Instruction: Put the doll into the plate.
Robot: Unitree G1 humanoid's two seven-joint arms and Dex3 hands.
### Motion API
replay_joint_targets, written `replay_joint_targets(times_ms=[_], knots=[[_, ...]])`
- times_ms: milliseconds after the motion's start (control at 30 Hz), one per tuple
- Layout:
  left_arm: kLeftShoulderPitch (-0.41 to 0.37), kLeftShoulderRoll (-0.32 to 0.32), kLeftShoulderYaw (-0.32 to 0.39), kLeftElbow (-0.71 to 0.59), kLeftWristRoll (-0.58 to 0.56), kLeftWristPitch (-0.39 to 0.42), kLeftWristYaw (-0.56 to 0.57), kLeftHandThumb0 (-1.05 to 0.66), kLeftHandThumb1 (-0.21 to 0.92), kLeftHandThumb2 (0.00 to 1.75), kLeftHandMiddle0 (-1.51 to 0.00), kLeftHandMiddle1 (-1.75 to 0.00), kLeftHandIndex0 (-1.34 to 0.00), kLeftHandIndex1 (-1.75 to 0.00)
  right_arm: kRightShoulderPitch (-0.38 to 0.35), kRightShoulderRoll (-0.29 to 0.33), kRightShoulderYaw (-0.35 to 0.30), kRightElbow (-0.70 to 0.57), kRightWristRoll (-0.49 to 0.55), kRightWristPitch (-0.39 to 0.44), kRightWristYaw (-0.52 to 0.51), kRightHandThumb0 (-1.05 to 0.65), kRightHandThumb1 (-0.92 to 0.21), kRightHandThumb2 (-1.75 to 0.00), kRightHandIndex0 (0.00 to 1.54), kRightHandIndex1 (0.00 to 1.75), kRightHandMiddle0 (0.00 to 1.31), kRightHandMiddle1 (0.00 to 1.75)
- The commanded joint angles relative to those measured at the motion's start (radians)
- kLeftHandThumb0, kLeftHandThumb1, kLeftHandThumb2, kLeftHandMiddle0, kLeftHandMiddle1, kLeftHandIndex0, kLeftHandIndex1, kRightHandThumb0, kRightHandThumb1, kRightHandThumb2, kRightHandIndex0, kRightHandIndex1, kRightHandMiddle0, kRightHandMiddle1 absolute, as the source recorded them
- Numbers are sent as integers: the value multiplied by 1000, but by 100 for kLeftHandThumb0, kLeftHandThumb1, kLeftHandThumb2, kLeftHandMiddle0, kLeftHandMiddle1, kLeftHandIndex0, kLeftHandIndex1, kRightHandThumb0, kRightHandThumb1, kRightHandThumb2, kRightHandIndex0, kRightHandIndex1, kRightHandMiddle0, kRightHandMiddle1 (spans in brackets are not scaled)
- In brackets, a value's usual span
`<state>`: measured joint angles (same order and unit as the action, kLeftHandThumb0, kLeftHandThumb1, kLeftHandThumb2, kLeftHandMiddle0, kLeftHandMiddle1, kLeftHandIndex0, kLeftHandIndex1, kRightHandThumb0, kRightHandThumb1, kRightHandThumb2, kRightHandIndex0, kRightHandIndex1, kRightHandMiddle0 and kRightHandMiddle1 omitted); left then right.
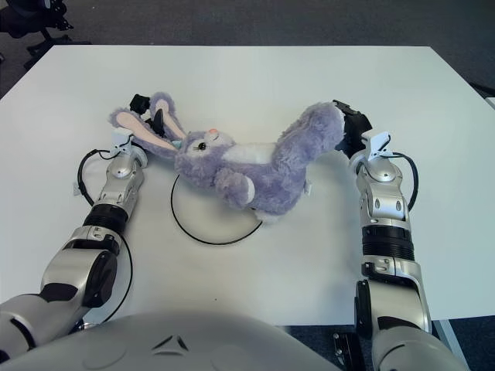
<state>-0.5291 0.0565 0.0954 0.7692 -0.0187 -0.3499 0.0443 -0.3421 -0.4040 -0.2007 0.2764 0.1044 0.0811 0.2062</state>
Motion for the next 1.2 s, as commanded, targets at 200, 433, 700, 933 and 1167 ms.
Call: replay_joint_targets(times_ms=[200, 433, 700, 933, 1167], knots=[[68, -10, -1, 57, 3, 43, 3, -36, 80, 67, -79, -175, -28, -175, -29, 52, -28, 66, 17, 36, -71, 0, -92, -7, 85, 89, 49, 139], [68, -9, 1, 58, 2, 41, 3, -36, 80, 67, -79, -175, -28, -175, -47, 86, -58, 174, 42, -48, -73, -1, -92, -10, 80, 101, 45, 138], [66, -9, 2, 62, 2, 38, 3, -36, 80, 67, -79, -175, -28, -175, -50, 87, -47, 208, 49, -81, -47, -1, -92, -12, 78, 104, 44, 138], [65, -10, 2, 69, 3, 32, 6, -36, 80, 67, -79, -175, -28, -175, -48, 81, -29, 203, 52, -51, -1, -1, -92, -14, 75, 108, 42, 139], [64, -11, 2, 72, 4, 27, 7, -36, 80, 67, -79, -175, -28, -175, -47, 82, -24, 194, 54, -34, 19, -1, -92, -14, 75, 108, 42, 139]])
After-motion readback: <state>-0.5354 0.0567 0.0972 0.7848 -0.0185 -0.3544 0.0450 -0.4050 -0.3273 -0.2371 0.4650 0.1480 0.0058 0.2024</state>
